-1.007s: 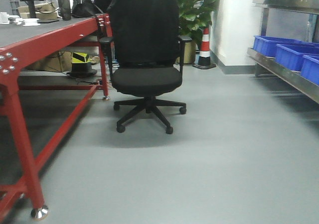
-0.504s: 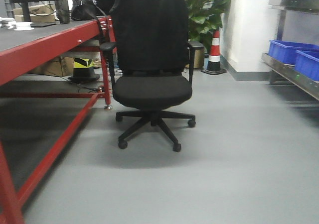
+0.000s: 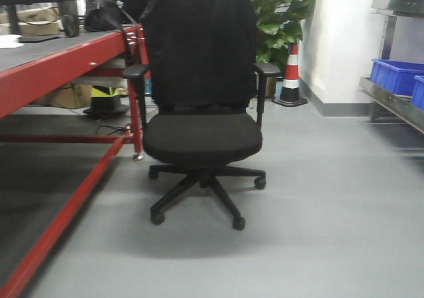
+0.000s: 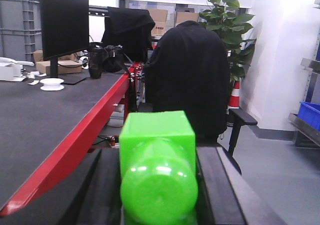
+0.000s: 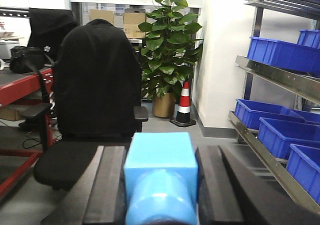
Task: Grab block from conveyor and place in blue bin
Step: 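Drive past the office chair toward the shelf of blue bins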
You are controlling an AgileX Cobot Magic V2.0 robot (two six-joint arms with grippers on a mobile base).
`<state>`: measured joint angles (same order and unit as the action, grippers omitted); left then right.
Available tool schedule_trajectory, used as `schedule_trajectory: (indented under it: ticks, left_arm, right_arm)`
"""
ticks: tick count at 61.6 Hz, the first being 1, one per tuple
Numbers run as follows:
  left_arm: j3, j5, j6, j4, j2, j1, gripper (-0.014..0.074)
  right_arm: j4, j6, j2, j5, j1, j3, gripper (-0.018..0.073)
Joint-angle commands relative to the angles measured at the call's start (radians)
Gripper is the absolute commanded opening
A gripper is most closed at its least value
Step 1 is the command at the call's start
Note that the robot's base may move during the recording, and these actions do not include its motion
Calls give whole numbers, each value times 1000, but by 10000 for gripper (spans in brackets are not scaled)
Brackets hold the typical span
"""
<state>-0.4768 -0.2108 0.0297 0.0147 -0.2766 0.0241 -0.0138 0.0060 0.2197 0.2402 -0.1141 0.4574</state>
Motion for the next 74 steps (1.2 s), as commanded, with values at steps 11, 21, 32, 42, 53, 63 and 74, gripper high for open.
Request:
schedule_trajectory:
  ticks: [11, 21, 32, 42, 53, 63, 74]
  left_arm:
    - [-1, 18, -1, 7, 4, 4, -111]
    - [-1, 18, -1, 7, 4, 4, -111]
    - [-1, 18, -1, 7, 4, 4, -111]
    - [-1, 18, -1, 7, 4, 4, -111]
    - [-1, 18, -1, 7, 4, 4, -111]
    - [-1, 18, -1, 7, 4, 4, -111]
    - [-1, 18, -1, 7, 4, 4, -111]
  right_arm:
    - [-8, -6, -3, -24, 2, 8, -162]
    - [-8, -6, -3, -24, 2, 8, -162]
    - [-8, -6, -3, -24, 2, 8, -162]
    - [-8, -6, -3, -24, 2, 8, -162]
    - [-8, -6, -3, -24, 2, 8, -162]
    - [-8, -6, -3, -24, 2, 8, -162]
    - [-8, -6, -3, -24, 2, 8, -162]
